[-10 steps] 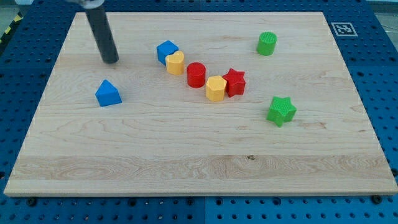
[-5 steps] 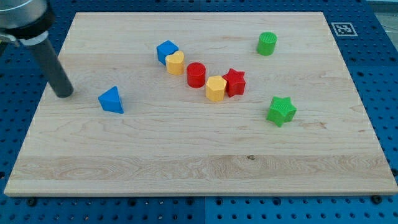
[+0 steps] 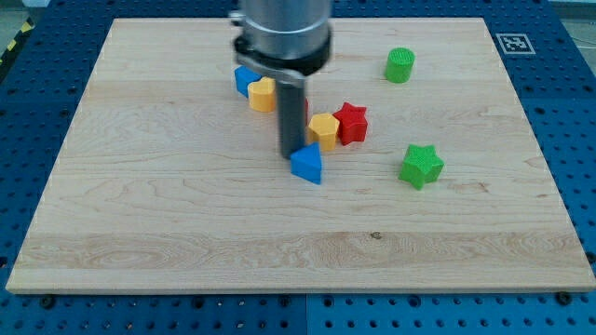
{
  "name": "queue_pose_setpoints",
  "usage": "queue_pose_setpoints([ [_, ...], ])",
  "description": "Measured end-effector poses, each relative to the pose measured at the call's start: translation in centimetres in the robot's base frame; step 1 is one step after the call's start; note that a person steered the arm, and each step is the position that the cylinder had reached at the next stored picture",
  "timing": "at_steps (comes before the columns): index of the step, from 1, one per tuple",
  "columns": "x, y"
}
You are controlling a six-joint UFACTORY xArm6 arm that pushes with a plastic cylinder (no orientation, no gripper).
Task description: Move the blue triangle below the yellow hexagon
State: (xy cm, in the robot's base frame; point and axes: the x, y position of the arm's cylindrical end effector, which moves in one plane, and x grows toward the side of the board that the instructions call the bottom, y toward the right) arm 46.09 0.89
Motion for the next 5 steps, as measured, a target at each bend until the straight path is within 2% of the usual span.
queue_pose_setpoints([
  [1,0.3,5.2],
  [3,2.8,5.5],
  [5,1.4,17.8],
])
